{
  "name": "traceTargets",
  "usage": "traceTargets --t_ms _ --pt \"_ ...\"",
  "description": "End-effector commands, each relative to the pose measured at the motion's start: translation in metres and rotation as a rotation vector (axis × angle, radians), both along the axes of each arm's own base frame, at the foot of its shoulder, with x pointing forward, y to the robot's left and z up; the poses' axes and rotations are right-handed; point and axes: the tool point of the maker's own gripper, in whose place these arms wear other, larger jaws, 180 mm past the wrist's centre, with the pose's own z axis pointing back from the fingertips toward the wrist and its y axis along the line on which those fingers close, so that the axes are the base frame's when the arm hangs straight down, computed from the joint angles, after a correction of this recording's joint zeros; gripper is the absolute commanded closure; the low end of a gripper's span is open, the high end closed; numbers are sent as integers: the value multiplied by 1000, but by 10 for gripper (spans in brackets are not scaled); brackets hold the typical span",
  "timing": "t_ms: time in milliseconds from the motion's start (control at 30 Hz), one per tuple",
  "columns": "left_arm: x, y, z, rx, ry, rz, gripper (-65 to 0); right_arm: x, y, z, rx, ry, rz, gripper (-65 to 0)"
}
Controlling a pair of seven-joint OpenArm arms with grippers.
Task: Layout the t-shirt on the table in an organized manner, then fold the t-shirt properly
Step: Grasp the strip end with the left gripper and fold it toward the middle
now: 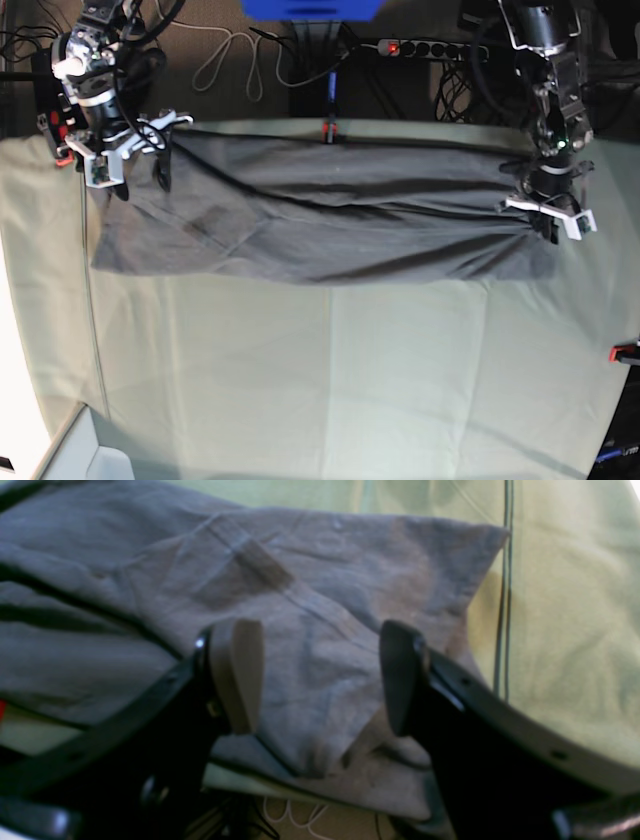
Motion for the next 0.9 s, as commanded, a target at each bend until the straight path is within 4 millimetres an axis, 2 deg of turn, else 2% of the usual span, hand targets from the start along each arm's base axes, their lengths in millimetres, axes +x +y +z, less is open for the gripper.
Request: traceTargets --t_ms 0,167,267,400,567,767,867 --pt "7 4 20 30 -64 3 0 5 2 10 13 -43 10 -374" --pt "12 -18 62 44 -181 -20 -2 9 0 1 32 -32 -2 -374" --pt "12 -46 71 20 -213 -53 -2 8 0 -1 35 -26 -4 -374" --pt "17 -109 69 -25 -214 -213 -2 8 0 -2 36 -25 -4 -374" --pt "10 -194 59 -103 -189 -414 -1 8 0 -2 35 -23 -4 -374" --pt "-4 -257 56 -93 -167 -617 -1 8 -1 -2 33 -25 -3 -374" --pt "-7 -277 57 -69 -169 -681 -1 8 -1 -2 33 -25 -3 -374"
